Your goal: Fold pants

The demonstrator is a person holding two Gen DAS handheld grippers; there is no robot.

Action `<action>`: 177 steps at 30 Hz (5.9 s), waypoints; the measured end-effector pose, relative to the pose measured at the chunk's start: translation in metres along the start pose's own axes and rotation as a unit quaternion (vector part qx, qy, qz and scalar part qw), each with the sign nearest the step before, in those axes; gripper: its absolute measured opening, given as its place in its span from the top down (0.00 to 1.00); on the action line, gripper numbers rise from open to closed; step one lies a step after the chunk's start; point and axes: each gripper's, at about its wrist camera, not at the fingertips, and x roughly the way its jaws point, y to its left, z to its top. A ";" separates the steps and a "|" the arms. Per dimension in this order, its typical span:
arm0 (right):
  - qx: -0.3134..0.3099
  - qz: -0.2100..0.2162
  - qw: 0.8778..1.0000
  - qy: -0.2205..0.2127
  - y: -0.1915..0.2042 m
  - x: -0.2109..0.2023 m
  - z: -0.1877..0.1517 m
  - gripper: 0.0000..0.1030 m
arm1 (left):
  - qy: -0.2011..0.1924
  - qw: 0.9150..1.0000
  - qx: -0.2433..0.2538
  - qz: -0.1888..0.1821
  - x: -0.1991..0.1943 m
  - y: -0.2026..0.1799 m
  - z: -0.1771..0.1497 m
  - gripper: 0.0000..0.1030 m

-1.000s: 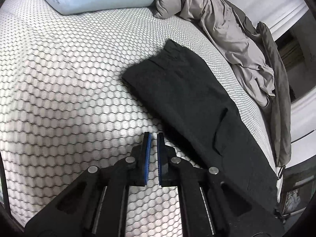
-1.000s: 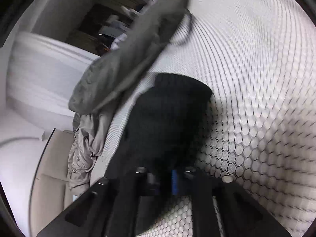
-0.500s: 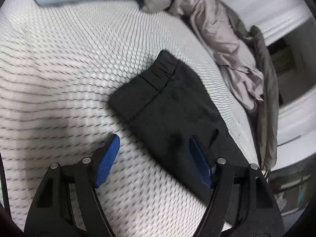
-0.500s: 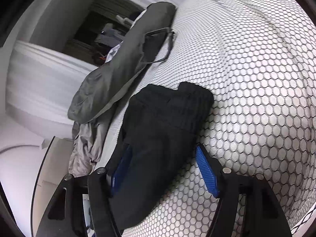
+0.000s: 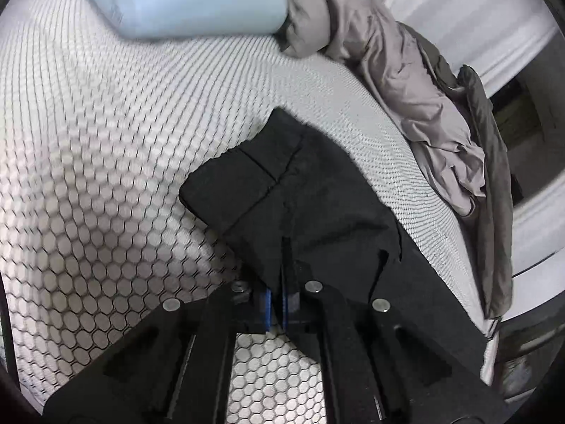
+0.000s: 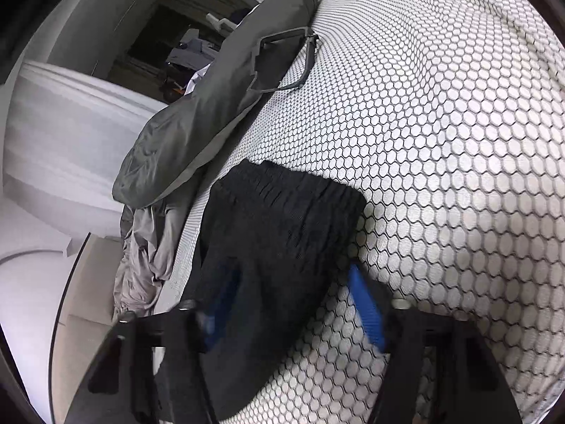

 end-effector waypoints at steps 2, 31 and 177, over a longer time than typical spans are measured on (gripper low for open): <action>0.012 0.011 1.000 0.001 -0.003 0.006 -0.001 0.83 | 0.001 1.000 0.004 0.006 0.004 0.001 0.000 0.99; -0.034 -0.066 0.997 -0.027 -0.018 -0.095 -0.017 0.47 | 0.007 0.995 0.083 0.052 -0.076 0.025 -0.056 0.66; -0.559 -0.237 0.789 0.093 0.125 0.057 -0.148 0.06 | 0.141 0.833 0.529 -0.075 0.029 -0.324 -0.365 0.11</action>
